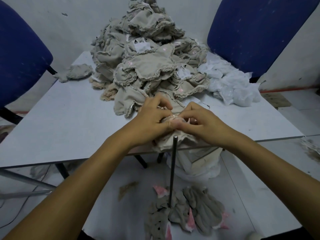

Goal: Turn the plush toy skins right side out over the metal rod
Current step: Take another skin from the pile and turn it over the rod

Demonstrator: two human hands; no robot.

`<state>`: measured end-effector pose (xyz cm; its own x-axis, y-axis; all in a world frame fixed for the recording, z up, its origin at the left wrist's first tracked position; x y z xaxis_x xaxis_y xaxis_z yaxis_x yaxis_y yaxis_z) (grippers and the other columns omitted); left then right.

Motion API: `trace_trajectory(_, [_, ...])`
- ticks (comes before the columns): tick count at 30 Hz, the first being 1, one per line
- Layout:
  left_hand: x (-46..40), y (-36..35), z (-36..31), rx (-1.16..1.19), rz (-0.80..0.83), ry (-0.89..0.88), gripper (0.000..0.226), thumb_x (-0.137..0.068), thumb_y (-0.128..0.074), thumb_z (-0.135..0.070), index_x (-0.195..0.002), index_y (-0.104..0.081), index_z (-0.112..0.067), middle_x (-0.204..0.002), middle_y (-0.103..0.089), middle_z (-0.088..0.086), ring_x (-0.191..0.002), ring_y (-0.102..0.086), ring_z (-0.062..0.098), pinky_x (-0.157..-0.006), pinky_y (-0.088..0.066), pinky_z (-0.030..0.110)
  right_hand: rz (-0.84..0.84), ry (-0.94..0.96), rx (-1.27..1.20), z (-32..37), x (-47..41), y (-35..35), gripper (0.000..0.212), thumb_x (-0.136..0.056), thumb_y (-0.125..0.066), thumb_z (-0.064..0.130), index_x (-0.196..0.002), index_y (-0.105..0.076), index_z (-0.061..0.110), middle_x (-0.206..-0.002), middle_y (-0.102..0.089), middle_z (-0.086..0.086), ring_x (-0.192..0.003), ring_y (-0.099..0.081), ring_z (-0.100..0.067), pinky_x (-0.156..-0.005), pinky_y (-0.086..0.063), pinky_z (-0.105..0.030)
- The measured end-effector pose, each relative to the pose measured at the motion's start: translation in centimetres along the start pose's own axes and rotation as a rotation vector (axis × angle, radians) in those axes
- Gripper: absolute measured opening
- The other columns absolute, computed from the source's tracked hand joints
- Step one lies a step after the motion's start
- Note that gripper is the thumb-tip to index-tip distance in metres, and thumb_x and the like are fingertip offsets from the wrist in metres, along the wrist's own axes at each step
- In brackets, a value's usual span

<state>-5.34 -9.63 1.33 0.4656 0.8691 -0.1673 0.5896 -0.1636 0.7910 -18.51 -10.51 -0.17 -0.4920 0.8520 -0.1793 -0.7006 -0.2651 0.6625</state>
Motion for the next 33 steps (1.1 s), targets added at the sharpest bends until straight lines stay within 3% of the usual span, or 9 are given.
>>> trace_trajectory(4, [0.6,-0.9,0.3,-0.151,0.139,-0.082,0.038,-0.083,-0.076,-0.041,-0.109,-0.064,-0.015,-0.125,-0.045,-0.001,-0.12,-0.039,0.021,-0.106,-0.035,0.044,0.007,0.039,0.047,0.3,0.5,0.9,0.033,-0.093,-0.064,0.008,-0.092,-0.061,0.041,-0.094,-0.045,0.004,-0.079,-0.046,0.003,-0.072,-0.034,-0.017])
trace_trajectory(7, [0.9,1.2,-1.7,-0.247,-0.132,-0.289,0.031,-0.081,-0.072,-0.023,-0.103,-0.064,-0.004,-0.112,-0.057,0.009,-0.102,-0.051,0.028,-0.087,-0.044,0.052,-0.103,0.195,0.163,2.6,1.0,1.9,0.01,-0.096,-0.06,0.014,-0.099,-0.066,0.022,-0.097,-0.045,0.001,-0.089,-0.045,-0.005,-0.078,-0.036,-0.018])
trace_trajectory(10, [2.1,3.3,-3.5,-0.347,-0.389,-0.451,0.021,-0.076,-0.072,-0.013,-0.089,-0.063,0.002,-0.105,-0.062,0.015,-0.092,-0.057,0.034,-0.074,-0.045,0.053,-0.326,0.439,0.444,5.8,2.1,3.0,0.023,-0.096,-0.055,0.021,-0.105,-0.068,0.005,-0.097,-0.048,-0.011,-0.088,-0.045,-0.023,-0.073,-0.04,-0.033])
trace_trajectory(16, [4.6,3.4,-6.0,-0.406,-0.612,-0.667,0.027,-0.081,-0.076,-0.012,-0.088,-0.05,-0.008,-0.1,-0.066,0.02,-0.086,-0.059,0.039,-0.066,-0.043,0.053,-0.479,0.559,0.598,7.8,4.7,2.6,0.011,-0.099,-0.054,0.019,-0.108,-0.058,0.012,-0.104,-0.043,-0.008,-0.085,-0.049,-0.034,-0.063,-0.043,-0.049])
trace_trajectory(20, [6.1,1.8,-6.2,-0.368,-0.575,-0.729,0.024,-0.085,-0.07,-0.012,-0.085,-0.046,-0.011,-0.1,-0.066,0.021,-0.086,-0.058,0.038,-0.067,-0.042,0.052,-0.438,0.289,0.239,4.8,6.0,1.8,0.047,-0.098,-0.046,0.056,-0.088,-0.065,0.014,-0.094,-0.044,0.015,-0.087,-0.046,-0.013,-0.076,-0.041,-0.027])
trace_trajectory(22, [6.7,0.8,-5.7,-0.368,-0.502,-0.743,0.018,-0.081,-0.063,-0.011,-0.084,-0.045,-0.011,-0.1,-0.065,0.021,-0.087,-0.056,0.037,-0.069,-0.04,0.052,-0.387,0.311,0.262,4.5,7.0,0.2,0.037,-0.097,-0.053,0.046,-0.089,-0.065,0.012,-0.095,-0.037,0.021,-0.087,-0.041,-0.012,-0.075,-0.034,-0.024])
trace_trajectory(25, [7.2,-0.7,-4.5,-0.374,-0.415,-0.704,0.019,-0.072,-0.058,-0.014,-0.087,-0.046,-0.011,-0.102,-0.064,0.02,-0.089,-0.056,0.036,-0.073,-0.039,0.048,-0.385,0.513,0.565,5.4,8.1,-1.6,0.014,-0.1,-0.054,0.025,-0.104,-0.058,0.013,-0.101,-0.041,0.002,-0.085,-0.041,-0.024,-0.065,-0.032,-0.031])
trace_trajectory(29, [7.7,-2.9,-2.9,-0.336,-0.389,-0.605,0.023,-0.074,-0.059,-0.014,-0.093,-0.047,-0.011,-0.106,-0.064,0.02,-0.091,-0.056,0.035,-0.076,-0.038,0.043,-0.415,0.538,0.59,4.4,8.4,-2.5,0.012,-0.088,-0.069,0.014,-0.089,-0.069,0.002,-0.088,-0.054,-0.014,-0.078,-0.045,-0.028,-0.063,-0.039,-0.039])
trace_trajectory(33, [8.6,-4.5,-1.7,-0.262,-0.399,-0.534,0.028,-0.073,-0.058,-0.011,-0.1,-0.051,-0.01,-0.114,-0.054,0.006,-0.087,-0.055,0.03,-0.073,-0.039,0.039,-0.351,0.456,0.515,3.3,9.1,-4.8,0.024,-0.088,-0.069,0.024,-0.086,-0.066,0.0,-0.085,-0.055,-0.015,-0.072,-0.047,-0.028,-0.063,-0.041,-0.039])
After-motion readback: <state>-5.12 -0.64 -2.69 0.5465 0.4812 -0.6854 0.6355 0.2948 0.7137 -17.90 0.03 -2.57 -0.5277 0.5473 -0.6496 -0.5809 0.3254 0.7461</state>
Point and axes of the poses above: each hand's wrist, its own x-axis away from the middle knuckle, its own y-axis out of the back of the hand, z = x × y, the point moved 7 cm from there along -x, towards the middle knuckle
